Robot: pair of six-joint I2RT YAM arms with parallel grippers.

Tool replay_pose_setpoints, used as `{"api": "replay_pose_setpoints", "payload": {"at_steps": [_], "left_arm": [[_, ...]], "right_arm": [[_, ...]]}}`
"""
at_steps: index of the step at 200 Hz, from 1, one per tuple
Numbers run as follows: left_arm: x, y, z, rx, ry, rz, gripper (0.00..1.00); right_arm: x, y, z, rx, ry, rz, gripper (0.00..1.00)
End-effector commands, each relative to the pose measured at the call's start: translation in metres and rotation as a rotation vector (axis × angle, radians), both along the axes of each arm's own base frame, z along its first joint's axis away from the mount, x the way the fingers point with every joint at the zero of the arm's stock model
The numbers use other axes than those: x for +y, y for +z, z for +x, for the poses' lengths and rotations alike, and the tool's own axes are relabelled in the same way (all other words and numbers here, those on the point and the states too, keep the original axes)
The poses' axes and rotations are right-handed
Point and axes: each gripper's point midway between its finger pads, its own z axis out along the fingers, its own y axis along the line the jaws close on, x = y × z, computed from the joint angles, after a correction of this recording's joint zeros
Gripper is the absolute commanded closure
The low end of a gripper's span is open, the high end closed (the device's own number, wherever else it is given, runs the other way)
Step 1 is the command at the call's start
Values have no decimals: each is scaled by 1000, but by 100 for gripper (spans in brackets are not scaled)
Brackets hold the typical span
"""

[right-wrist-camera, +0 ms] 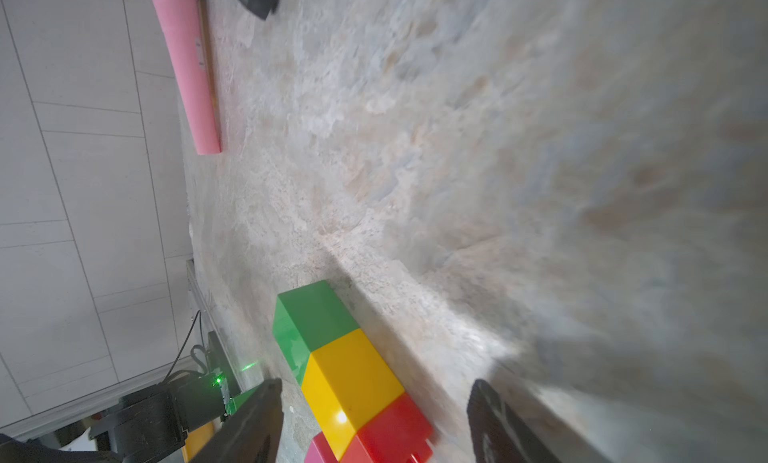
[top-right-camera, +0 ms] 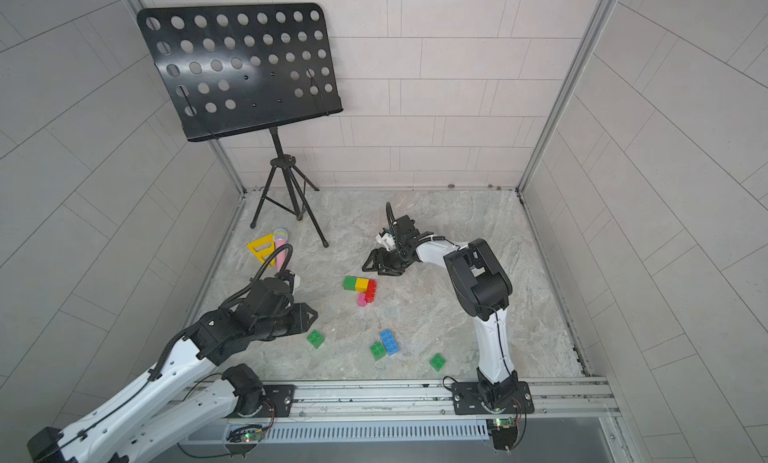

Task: Assemble the letter r with lego
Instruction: Adjust the lego brick at the center of the board.

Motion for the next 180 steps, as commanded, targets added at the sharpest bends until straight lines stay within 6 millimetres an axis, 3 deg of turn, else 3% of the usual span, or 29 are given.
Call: {"api": "replay_pose_setpoints", "payload": {"at_steps": [1,25,43,77,110,128,180], "left_arm": [[8,10,6,-36,22,34,66],[21,10,9,-52,76,78,61],[26,4,10,-46,113,99,55],[28,-9,10,-10,150,105,32],[25,-15,9,4,164,74,27],[29,-18,8,9,184,82,27],[43,-28,2,15,238,109,27]], "right_arm": [[-26,14,-11,-51,16,-162,27],[-52,32,-31,-107,-3,-267,27],[-63,42,-62,-118,-10,-337,27],[-57,47,-133,-106,10,-394,25],[-47,40,-186,-139,42,-495,24],[-43,35,-200,-151,61,-552,24],[-21,19,-218,-152,133,-602,28]]}}
